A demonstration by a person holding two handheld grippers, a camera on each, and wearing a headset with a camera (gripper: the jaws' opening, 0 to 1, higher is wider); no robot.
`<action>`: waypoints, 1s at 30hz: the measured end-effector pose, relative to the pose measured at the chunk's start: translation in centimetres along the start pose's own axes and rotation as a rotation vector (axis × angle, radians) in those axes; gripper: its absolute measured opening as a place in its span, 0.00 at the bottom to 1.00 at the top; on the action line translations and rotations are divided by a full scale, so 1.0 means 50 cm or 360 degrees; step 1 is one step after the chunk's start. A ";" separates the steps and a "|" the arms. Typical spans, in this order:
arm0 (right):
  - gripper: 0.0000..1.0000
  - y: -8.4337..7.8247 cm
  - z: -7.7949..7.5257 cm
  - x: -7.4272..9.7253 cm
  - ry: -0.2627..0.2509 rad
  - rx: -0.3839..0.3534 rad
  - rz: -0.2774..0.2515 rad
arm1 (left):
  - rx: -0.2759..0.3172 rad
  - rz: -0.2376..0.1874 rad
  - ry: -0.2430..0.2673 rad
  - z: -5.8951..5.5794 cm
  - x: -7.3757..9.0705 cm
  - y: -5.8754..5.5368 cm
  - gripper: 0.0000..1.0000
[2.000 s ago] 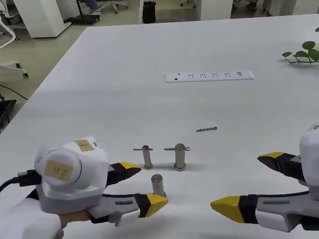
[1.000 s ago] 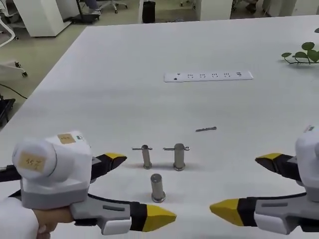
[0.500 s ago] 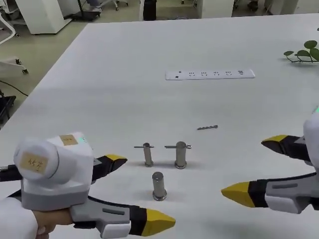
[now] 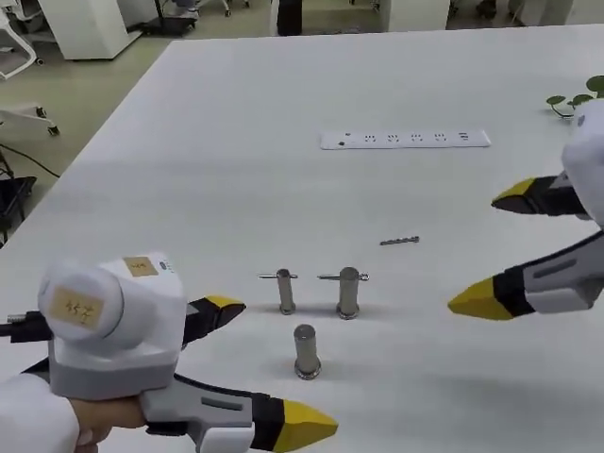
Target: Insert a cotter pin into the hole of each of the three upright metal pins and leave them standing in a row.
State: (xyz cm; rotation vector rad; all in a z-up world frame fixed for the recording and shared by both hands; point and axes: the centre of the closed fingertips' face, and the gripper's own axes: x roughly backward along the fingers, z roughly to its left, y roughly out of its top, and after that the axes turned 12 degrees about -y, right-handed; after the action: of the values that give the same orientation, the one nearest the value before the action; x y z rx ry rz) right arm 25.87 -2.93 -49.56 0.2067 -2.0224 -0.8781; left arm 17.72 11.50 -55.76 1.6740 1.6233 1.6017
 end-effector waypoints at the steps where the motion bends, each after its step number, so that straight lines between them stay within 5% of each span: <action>1: 0.74 0.006 -0.004 -0.002 0.0008 0.0016 -0.0003 | 0.0001 0.0004 0.0001 0.000 0.001 -0.001 0.99; 9: 0.71 0.012 -0.034 -0.030 0.0060 0.0185 0.0068 | 0.0013 -0.0003 -0.0003 -0.003 0.004 -0.002 0.99; 23: 0.62 -0.029 -0.045 -0.100 0.0236 0.0332 0.0237 | -0.0010 -0.0065 0.0024 -0.001 0.009 0.022 0.99; 30: 0.56 -0.049 -0.063 -0.138 0.0246 0.0522 0.0320 | -0.0017 -0.0070 0.0023 -0.007 0.011 0.026 0.99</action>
State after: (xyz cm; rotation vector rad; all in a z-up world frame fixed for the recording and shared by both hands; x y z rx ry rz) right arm 31.95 -3.19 -54.71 0.2397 -1.9911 -0.3909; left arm 17.92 11.43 -54.34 1.6134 1.6441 1.6022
